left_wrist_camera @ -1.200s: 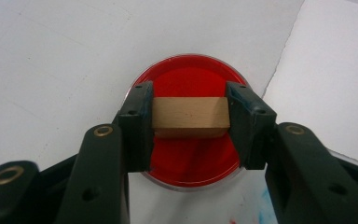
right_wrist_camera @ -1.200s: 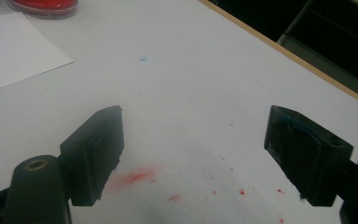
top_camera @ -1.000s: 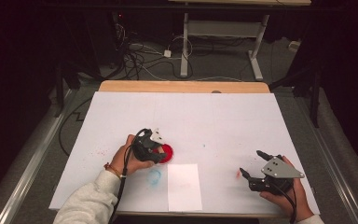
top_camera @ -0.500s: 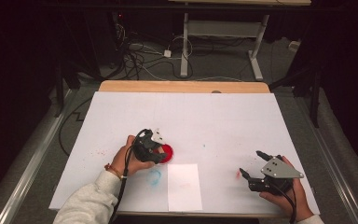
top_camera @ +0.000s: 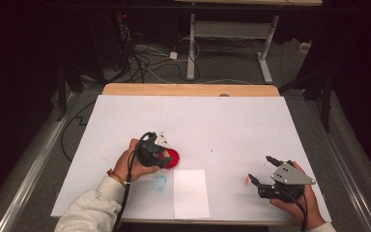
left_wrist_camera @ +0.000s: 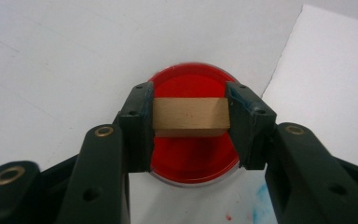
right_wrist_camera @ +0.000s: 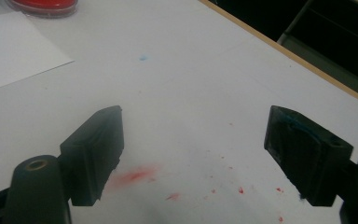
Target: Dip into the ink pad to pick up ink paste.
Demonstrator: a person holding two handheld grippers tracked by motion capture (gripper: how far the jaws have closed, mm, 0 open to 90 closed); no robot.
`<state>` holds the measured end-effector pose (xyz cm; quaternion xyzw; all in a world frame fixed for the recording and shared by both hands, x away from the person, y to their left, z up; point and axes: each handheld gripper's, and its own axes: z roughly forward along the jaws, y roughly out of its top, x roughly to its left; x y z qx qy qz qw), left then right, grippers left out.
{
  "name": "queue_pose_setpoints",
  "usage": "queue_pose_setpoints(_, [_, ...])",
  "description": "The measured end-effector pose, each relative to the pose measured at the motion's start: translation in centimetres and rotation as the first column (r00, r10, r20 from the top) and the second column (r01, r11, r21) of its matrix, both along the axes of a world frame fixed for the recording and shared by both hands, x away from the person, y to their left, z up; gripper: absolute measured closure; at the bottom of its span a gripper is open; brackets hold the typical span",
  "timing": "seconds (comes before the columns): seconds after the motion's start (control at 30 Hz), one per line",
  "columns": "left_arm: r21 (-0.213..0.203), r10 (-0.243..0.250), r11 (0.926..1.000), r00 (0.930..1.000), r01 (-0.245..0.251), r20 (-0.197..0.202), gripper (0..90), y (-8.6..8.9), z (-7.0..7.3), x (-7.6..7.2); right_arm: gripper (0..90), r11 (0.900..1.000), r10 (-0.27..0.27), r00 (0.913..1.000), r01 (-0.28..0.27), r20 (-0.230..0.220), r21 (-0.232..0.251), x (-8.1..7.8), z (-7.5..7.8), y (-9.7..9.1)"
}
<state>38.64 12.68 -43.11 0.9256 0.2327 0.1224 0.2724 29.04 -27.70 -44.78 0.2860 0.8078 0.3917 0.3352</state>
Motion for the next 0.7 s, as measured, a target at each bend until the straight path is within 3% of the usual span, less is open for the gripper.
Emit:
queue_pose_setpoints(0.07, [-0.033,0.002,0.9995,0.9995,-0.001,0.032,54.0,0.6,1.4,-0.5,20.3,1.0,0.001,1.0,-0.001,0.001,-0.001,0.0,0.0,0.0])
queue_pose_setpoints(0.27, [-0.073,0.011,0.9973,0.9962,-0.005,0.086,54.0,1.4,3.4,-1.3,20.3,1.0,0.005,1.0,-0.005,0.001,-0.004,0.0,0.0,0.1])
queue_pose_setpoints(0.7, [-0.122,0.017,0.9925,0.9877,0.003,0.155,53.9,2.3,6.0,-2.7,20.4,1.0,0.007,1.0,-0.007,0.003,-0.004,0.0,0.0,0.1])
